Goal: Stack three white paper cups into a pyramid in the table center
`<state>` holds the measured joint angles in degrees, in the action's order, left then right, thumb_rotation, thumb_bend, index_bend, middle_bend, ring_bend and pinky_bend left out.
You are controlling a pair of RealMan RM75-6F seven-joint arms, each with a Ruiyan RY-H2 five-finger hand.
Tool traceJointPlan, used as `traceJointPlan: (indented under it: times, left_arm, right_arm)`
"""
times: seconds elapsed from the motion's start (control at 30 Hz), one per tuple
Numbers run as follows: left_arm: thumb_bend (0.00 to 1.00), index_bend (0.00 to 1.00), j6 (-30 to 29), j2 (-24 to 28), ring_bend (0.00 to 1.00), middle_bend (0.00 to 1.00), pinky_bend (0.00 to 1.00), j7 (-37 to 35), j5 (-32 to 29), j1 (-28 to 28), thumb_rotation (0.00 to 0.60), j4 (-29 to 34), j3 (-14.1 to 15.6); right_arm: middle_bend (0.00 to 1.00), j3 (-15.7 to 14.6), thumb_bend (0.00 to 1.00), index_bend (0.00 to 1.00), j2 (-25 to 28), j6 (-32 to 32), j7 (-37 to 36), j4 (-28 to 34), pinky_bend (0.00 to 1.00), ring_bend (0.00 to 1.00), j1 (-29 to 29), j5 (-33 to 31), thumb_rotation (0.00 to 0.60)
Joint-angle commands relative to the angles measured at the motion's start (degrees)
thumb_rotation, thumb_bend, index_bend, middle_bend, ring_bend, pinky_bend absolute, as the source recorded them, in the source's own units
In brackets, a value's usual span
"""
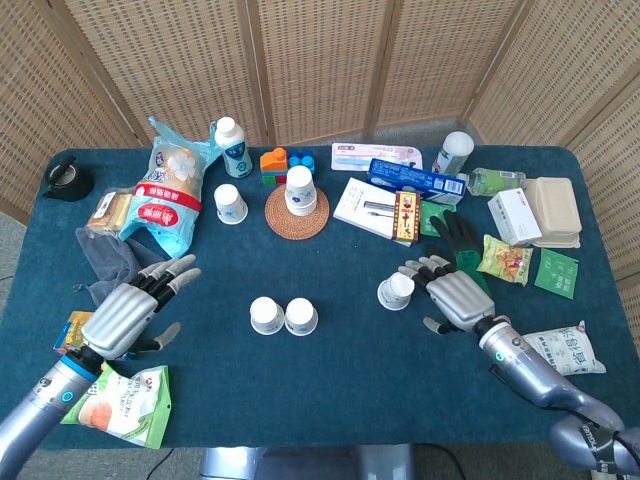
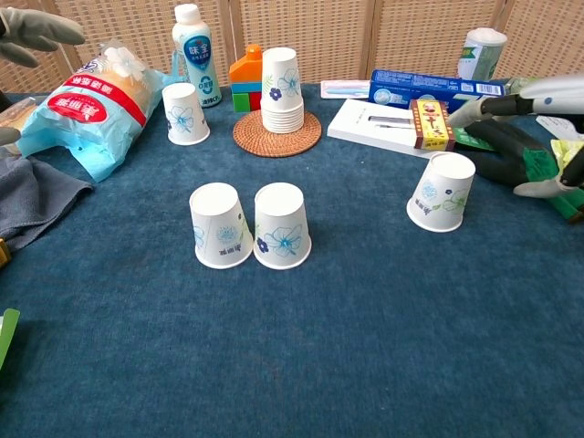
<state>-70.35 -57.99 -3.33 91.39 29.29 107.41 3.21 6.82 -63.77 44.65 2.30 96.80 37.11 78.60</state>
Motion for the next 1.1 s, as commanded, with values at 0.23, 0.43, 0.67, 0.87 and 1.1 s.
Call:
traceJointPlan:
  times: [0.23,0.43,0.67,0.87,1.1]
  left_arm:
    - [0.48,0.0,-0.73,0.36,0.0,0.0,0.12,-1.72,0.47,-1.45,0.6,-1.03,-0.55]
    - [0.48,0.0,-0.93,0.7,0.0,0.0,0.12,-2.82,1.06,-2.21,0.6,-1.6,-0.71]
    - [0.48,0.0,-0.79,0.86,0.0,0.0,0.12,-3.88,1.31,-2.9,0.6,-2.34,-0.84]
    - [0.48,0.0,-1.14,1.03,0.0,0.0,0.12,-4.72,1.45,-3.59,0.6,-2.8,-1.08]
    - [0.48,0.0,-1.62,1.17,0.0,0.0,0.12,-5.47,1.76,-4.41,0.6,-3.24,-1.22]
  right_arm:
    - [0.0,0.42,0.37,0.0,-2.93,-3.64,2.55,-3.14,0.11,0.0,3.25,-4.51,0.6]
    - [0.0,0.45,0.37,0.0,-4.68,-5.53,3.71,-5.15,0.11,0.0,5.14,-7.11,0.6]
    - [0.0,-0.07,0.37,0.0,-6.64,-7.73,4.62,-7.89,0.13,0.0,6.98,-9.58,0.6]
    - [0.0,-0.41,0.38,0.0,-8.0,-8.75,5.12,-9.57,0.21,0.0,8.16,-11.24,0.6]
    - [0.07,-0.44,0.38,0.12,-9.85,-9.28,5.68,-11.68,0.37,0.01,9.63,-12.06,0.6]
